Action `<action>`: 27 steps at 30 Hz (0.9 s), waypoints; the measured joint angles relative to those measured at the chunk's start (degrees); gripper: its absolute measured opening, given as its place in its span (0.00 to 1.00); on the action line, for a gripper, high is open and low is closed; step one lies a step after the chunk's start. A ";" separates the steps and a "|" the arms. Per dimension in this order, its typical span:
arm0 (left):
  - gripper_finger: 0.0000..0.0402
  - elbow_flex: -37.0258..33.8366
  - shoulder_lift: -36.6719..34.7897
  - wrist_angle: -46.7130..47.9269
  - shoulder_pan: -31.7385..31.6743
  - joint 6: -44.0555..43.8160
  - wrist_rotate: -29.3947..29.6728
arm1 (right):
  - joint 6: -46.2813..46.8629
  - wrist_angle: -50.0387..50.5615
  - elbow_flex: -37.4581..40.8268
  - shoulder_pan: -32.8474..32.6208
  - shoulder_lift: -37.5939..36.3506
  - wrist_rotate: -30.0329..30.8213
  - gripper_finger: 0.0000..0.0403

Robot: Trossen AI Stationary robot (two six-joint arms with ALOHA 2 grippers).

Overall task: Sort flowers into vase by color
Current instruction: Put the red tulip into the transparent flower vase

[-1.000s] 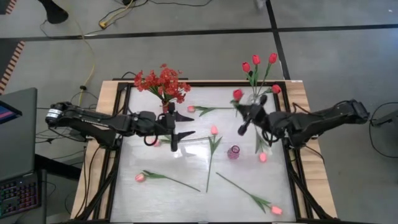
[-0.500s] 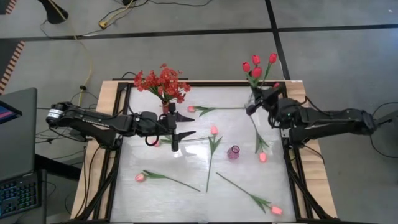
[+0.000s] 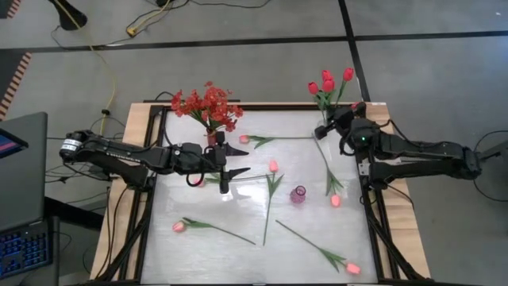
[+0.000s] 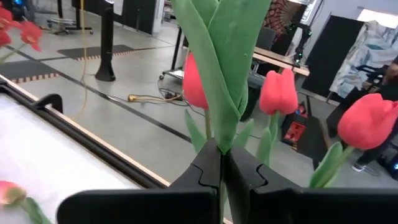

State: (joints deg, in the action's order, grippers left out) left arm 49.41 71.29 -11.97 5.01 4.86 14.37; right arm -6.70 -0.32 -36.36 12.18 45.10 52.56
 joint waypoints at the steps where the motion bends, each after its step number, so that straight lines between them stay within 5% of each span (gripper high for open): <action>1: 0.53 0.00 0.00 -0.02 -0.11 0.01 -0.01 | -0.29 -0.03 0.00 0.34 0.00 -0.12 0.08; 9: 0.53 0.00 0.00 0.09 -0.70 -0.05 0.00 | 0.05 -0.15 0.00 3.42 0.01 -4.75 0.08; 27: 0.53 0.00 0.00 1.10 -0.67 0.01 -0.02 | -0.22 -3.25 0.00 5.60 2.95 -4.92 0.08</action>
State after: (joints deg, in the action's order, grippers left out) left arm 49.41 71.29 -10.87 4.34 4.86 14.35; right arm -6.92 -3.57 -36.36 17.78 48.05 47.64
